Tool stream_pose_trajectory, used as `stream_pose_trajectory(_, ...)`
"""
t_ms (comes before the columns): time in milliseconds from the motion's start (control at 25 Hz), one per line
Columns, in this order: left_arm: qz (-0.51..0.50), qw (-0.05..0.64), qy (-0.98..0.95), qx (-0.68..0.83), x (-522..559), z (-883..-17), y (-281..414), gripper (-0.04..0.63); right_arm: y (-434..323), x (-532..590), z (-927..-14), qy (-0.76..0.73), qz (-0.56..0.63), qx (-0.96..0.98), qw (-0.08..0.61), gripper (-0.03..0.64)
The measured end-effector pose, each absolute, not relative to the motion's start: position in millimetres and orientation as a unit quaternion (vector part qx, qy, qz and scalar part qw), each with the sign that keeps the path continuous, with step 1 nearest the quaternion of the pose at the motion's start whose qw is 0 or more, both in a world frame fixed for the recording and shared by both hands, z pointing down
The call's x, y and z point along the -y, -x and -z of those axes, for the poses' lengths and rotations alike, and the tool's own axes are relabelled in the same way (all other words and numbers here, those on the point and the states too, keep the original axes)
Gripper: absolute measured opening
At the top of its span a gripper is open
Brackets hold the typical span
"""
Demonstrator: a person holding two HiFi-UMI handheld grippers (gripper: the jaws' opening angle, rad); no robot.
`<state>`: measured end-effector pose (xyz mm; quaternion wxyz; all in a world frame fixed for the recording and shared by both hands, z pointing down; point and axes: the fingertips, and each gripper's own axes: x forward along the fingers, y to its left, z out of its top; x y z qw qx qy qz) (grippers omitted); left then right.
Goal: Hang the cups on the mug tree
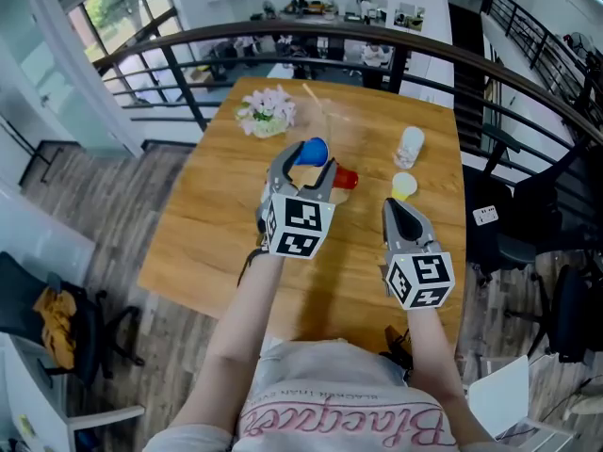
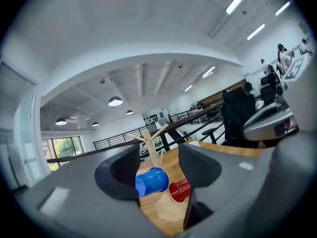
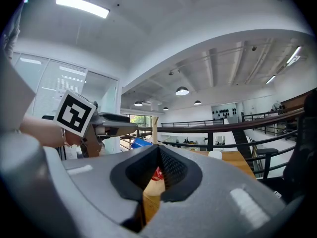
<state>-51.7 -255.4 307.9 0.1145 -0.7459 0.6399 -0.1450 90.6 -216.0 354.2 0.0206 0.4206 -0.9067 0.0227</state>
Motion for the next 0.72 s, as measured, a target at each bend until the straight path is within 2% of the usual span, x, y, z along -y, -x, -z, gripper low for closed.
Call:
stream_pose_trajectory(280,0.036,0.095,0.759,-0.643,248.1,-299.2,34.6,0.230,-104.2,208.9,-354.7,-0.439,-0.014,0.898,0.025,0.002)
stream_pose_trajectory(720,0.045,0.076,0.802,-0.591,261.8,-328.1,-25.8,0.209,-151.7,203.0,-376.2,-0.493,-0.039,0.868,0.034,0.002)
